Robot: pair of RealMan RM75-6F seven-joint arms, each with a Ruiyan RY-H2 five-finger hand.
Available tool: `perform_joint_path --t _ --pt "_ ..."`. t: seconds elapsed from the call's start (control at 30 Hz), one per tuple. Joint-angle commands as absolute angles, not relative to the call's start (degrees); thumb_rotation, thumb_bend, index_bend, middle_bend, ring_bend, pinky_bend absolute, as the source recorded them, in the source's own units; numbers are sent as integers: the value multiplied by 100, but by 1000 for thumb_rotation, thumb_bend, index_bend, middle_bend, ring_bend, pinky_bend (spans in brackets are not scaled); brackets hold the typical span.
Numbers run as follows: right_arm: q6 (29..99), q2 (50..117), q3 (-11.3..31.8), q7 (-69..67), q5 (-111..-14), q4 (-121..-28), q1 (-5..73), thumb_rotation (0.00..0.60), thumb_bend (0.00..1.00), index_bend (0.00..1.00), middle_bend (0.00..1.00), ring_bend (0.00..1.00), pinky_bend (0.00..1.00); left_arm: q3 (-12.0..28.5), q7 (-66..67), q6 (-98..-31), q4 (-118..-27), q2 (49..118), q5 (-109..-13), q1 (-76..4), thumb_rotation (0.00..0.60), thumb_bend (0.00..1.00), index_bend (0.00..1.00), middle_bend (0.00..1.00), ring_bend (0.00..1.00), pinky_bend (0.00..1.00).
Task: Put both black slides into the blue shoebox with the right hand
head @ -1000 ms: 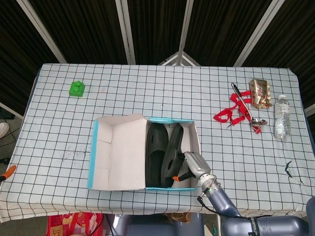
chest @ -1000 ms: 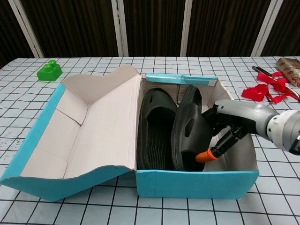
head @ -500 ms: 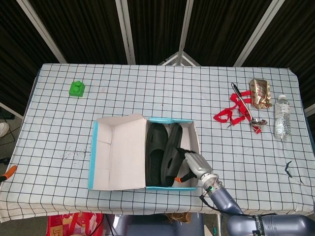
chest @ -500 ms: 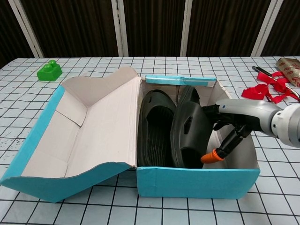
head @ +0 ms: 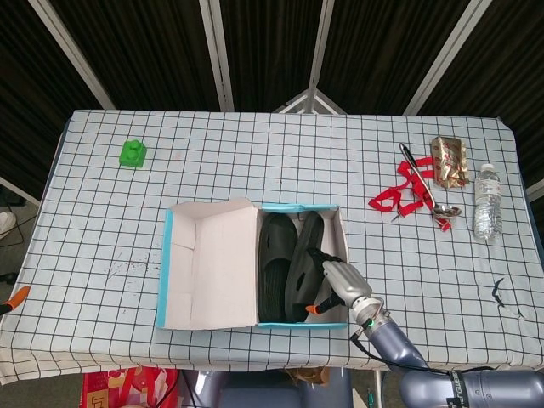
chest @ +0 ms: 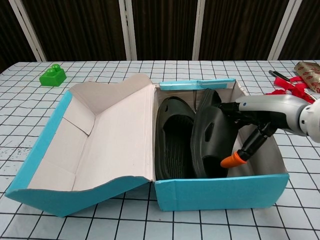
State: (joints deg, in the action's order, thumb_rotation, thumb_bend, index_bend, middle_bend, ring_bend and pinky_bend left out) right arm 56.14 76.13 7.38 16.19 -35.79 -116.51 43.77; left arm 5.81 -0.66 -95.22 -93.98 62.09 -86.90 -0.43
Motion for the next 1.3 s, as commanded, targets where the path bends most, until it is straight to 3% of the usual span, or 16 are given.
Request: perform_joint_path --t 0.03,0.67,0.77,0.93,1.3 --pt "5598 7503 722 1713 -3510 -11730 4434 600 158 0 36 78 87 580 -64 -9524 -9402 6208 -8693 -42 600 165 83 0 0 0" --pt "5318 7065 496 1905 -3334 -11934 4656 600 112 0 0 85 73 564 -69 -9522 -9437 6179 -8699 -29 600 164 85 0 0 0" --pt "5416 7019 395 2042 -3450 -12009 4658 600 112 1 22 130 148 560 -69 -9521 -9438 6177 -8705 -30 600 165 87 0 0 0" --pt "5636 7123 513 1772 -3558 -12134 4522 600 112 39 80 200 411 553 -51 -9514 -9446 6181 -8714 -32 600 164 88 0 0 0" --pt "6000 7177 624 1813 -3451 -12243 4509 600 112 54 97 226 446 555 -57 -9508 -9454 6175 -8704 -32 600 164 88 0 0 0"
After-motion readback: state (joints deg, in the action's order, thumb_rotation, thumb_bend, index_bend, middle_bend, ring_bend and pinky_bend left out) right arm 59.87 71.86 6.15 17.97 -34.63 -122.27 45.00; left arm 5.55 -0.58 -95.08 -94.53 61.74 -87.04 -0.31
